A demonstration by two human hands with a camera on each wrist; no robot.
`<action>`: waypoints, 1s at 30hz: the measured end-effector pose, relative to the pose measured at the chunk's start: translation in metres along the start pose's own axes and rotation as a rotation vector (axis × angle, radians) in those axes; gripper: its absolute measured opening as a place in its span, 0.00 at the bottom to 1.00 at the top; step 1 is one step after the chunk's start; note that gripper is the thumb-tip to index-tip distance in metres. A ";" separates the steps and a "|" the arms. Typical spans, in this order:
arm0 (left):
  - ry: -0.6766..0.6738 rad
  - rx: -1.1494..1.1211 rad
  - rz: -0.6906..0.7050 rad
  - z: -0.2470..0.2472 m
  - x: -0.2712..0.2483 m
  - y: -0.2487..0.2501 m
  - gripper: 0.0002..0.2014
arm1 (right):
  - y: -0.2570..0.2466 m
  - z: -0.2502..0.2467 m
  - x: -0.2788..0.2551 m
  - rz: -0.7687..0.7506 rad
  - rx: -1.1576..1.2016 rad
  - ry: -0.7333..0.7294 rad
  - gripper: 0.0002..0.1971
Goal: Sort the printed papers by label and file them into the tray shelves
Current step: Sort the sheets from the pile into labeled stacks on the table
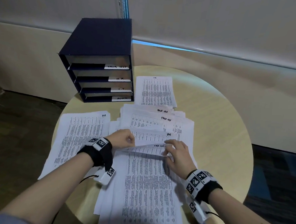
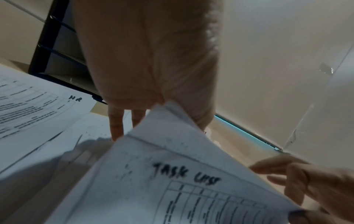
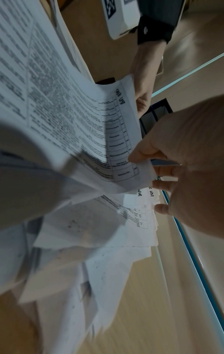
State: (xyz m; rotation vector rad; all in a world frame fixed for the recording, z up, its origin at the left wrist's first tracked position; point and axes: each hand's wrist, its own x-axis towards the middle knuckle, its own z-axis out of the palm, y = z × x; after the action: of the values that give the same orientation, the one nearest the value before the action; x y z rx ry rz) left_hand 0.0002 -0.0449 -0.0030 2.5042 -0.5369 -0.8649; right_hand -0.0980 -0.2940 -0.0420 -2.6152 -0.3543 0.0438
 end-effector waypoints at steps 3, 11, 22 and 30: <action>0.049 0.119 0.033 0.002 0.002 0.002 0.03 | -0.004 -0.002 0.006 0.020 -0.053 -0.096 0.08; 0.181 0.132 0.083 0.005 0.001 -0.004 0.09 | -0.008 -0.003 0.008 0.004 -0.061 -0.065 0.04; 0.229 0.161 0.215 0.006 -0.015 -0.008 0.03 | -0.003 0.001 -0.005 0.022 -0.104 0.130 0.06; 0.129 0.012 0.045 0.006 -0.007 -0.008 0.10 | -0.006 0.002 -0.005 0.037 -0.079 0.020 0.05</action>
State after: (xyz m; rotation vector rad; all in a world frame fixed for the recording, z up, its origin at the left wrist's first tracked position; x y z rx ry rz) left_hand -0.0071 -0.0362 -0.0084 2.5280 -0.5541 -0.6800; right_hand -0.1048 -0.2888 -0.0410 -2.6989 -0.3065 0.0169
